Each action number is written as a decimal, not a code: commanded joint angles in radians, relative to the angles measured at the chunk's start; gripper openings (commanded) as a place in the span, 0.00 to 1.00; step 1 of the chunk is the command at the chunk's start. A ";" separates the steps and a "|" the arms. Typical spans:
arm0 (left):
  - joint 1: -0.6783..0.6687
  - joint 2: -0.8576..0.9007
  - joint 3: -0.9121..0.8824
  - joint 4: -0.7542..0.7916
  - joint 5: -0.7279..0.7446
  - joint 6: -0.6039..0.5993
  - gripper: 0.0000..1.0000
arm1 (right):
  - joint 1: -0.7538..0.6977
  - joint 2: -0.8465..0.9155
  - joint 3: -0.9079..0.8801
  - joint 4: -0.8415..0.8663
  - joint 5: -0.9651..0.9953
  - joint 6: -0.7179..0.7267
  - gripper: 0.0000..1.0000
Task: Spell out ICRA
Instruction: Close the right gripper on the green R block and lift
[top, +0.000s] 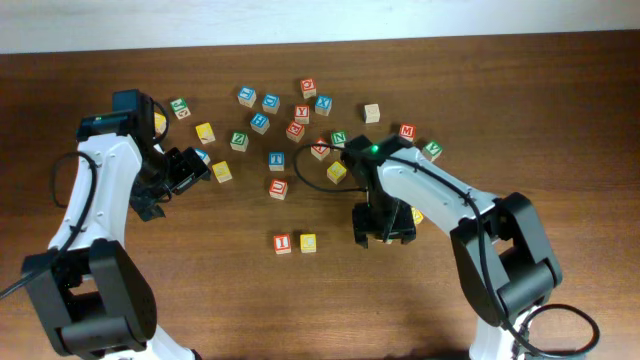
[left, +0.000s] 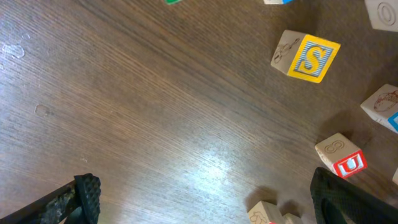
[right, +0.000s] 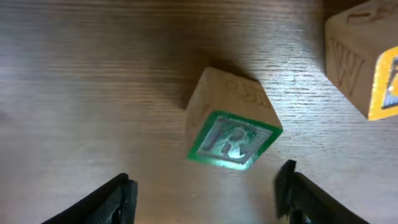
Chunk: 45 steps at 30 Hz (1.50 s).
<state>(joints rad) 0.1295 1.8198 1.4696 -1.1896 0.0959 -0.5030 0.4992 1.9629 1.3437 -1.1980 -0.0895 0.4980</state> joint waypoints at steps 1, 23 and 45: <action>0.005 0.007 -0.007 -0.001 -0.007 -0.016 0.99 | 0.005 -0.023 -0.015 0.051 -0.008 0.092 0.61; 0.005 0.007 -0.007 -0.001 -0.007 -0.016 0.99 | 0.005 -0.023 -0.084 0.238 0.037 0.003 0.35; 0.005 0.007 -0.007 -0.001 -0.007 -0.016 0.99 | 0.103 -0.023 -0.082 0.326 -0.083 0.012 0.23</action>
<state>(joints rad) 0.1295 1.8198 1.4696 -1.1892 0.0959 -0.5030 0.5838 1.9606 1.2640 -0.8803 -0.2070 0.4828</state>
